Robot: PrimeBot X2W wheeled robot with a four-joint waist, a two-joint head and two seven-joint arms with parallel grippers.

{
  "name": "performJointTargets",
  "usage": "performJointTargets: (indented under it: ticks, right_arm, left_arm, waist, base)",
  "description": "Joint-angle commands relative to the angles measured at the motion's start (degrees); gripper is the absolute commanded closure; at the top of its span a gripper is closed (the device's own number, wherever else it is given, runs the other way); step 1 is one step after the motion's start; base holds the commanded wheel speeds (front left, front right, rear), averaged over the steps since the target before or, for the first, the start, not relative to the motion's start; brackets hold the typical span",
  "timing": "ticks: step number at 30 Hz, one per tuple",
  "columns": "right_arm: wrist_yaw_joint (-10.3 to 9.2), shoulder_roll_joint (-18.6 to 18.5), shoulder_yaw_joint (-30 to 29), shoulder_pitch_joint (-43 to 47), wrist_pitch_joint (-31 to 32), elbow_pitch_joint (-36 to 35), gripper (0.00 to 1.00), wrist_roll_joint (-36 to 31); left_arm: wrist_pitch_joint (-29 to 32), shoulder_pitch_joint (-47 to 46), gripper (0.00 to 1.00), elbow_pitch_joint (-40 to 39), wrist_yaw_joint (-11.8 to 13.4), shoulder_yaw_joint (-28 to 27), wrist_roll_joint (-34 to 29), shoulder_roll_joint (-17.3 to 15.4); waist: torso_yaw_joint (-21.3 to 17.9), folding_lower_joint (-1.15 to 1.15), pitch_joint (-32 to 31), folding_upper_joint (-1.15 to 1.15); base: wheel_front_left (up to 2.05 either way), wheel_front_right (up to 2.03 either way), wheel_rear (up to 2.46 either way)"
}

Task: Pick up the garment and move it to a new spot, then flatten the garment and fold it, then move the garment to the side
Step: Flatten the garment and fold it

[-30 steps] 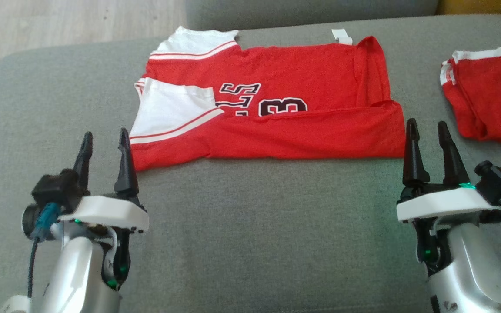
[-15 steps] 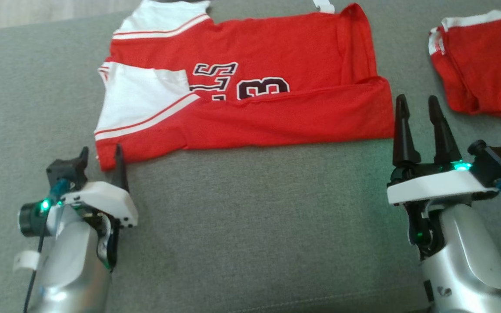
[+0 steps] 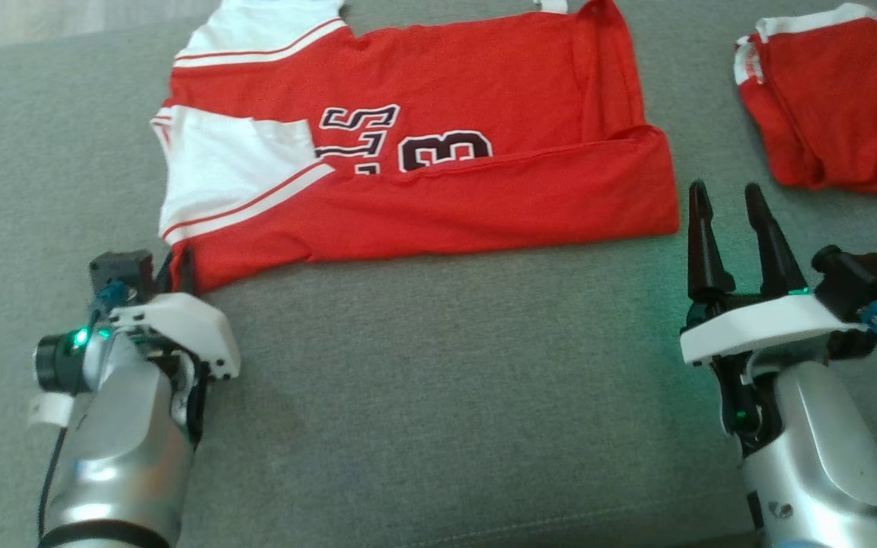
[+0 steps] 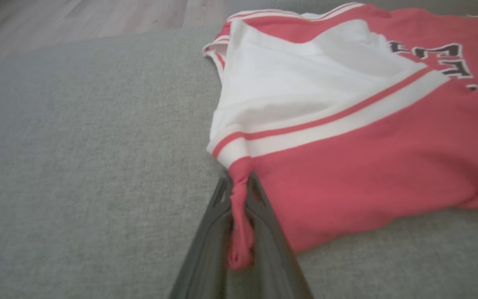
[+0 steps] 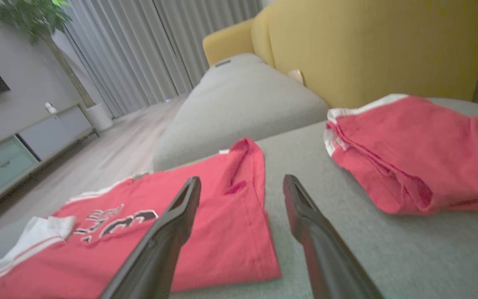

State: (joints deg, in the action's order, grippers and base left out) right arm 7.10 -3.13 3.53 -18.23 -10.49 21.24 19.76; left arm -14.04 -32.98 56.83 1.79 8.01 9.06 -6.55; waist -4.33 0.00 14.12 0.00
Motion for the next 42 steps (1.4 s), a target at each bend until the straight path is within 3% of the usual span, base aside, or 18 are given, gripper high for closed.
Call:
performJointTargets:
  ticks: [1, 7, 14, 23, 24, 25, 34, 42]
  right_arm:
    - [0.39, 0.2, 1.0, -1.8, 0.4, -1.2, 0.0, -0.7]
    - [0.39, 0.2, -3.6, -5.1, 5.8, 7.1, 0.0, -4.5]
    - [0.39, 0.2, -8.1, -10.8, 8.7, 19.8, 0.0, -4.0]
    - [0.39, 0.2, -3.7, -16.7, 9.5, 32.7, 0.0, -1.8]
    - [0.39, 0.2, -2.8, -17.1, 9.4, 33.7, 0.54, -1.7]
    - [0.39, 0.2, -1.9, -17.4, 8.9, 34.5, 1.0, -1.9]
    - [0.39, 0.2, -3.1, -19.3, 1.7, 38.6, 1.0, -8.8]
    - [0.39, 0.2, -5.5, -16.8, 1.5, 38.1, 1.0, -12.0]
  left_arm:
    - [-0.3, -1.2, 1.0, -0.8, 0.0, -1.4, -0.6, -1.6]
    - [-0.9, -0.4, 1.0, -11.5, 0.1, -0.9, -1.2, -0.2]
    - [-0.9, 3.6, 1.0, -22.0, -1.1, 1.0, -2.8, 1.0]
    - [-1.0, 5.6, 1.0, -25.1, -1.1, 1.2, -3.2, 1.3]
    - [-1.0, 5.9, 1.0, -25.1, -1.1, 1.1, -3.2, 1.3]
    - [-1.0, 6.2, 1.0, -25.0, -1.0, 1.0, -3.2, 1.3]
    - [-1.0, 9.4, 1.0, -22.6, -1.5, 0.5, -2.9, 0.4]
    - [-1.0, 12.9, 1.0, -22.0, -1.9, 0.2, -2.4, 0.2]
  waist:
    - [0.4, 0.0, -0.1, 0.0]
    - [3.4, 0.0, -0.2, 0.0]
    - [6.4, 0.0, -0.3, 0.0]
    - [7.3, 0.0, -0.4, 0.0]
    - [7.2, 0.0, -0.5, 0.0]
    - [7.2, 0.0, -0.7, 0.0]
    - [5.9, 0.0, -4.2, 0.0]
    - [5.7, 0.0, -8.3, 0.0]
  base:
    - [0.0, 0.0, 0.0]
    - [0.0, 0.0, 0.0]
    - [0.0, 0.0, 0.0]
    - [0.0, 0.0, 0.0]
    - [0.0, 0.0, 0.0]
    - [0.0, 0.0, 0.0]
    - [0.0, 0.0, 0.0]
    - [0.0, 0.0, 0.0]
